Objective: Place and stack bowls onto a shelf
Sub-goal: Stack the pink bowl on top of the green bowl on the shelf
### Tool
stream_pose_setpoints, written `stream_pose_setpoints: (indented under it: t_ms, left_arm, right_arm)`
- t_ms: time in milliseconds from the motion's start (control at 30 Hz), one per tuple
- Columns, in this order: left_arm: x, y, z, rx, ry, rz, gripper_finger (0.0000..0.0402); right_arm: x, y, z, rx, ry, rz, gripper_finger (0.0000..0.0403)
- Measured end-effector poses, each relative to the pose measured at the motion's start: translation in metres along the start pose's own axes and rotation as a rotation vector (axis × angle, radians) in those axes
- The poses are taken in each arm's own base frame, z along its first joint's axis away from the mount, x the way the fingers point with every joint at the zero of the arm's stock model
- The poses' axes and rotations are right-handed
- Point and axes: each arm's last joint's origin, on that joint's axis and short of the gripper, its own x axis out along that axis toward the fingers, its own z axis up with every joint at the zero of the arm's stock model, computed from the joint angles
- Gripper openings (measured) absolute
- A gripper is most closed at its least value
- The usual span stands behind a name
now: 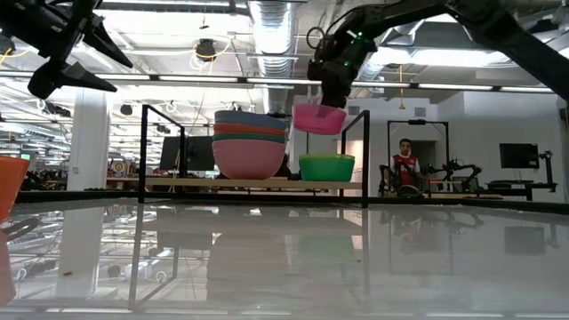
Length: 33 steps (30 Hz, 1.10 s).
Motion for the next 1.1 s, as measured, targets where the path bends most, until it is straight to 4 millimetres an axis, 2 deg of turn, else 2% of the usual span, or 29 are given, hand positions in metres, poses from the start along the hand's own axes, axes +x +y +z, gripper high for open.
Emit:
stream_pose_setpoints:
  t_ms: [267,733,1100]
  left_arm:
    - [0.000,0.002,-0.001,0.022,0.019,0.012,0.0245]
    - [0.000,0.002,-0.002,0.044,0.043,0.003,0.0245]
    - [0.000,0.003,-0.003,0.055,0.048,0.012,0.0245]
  right_arm:
    - [0.004,0.012,0.004,-0.054,0.033,-0.012,0.0019]
    - [0.040,-0.003,-0.004,-0.054,0.133,-0.016,0.0019]
    - [0.039,-0.005,-0.009,-0.046,0.193,-0.038,0.0023]
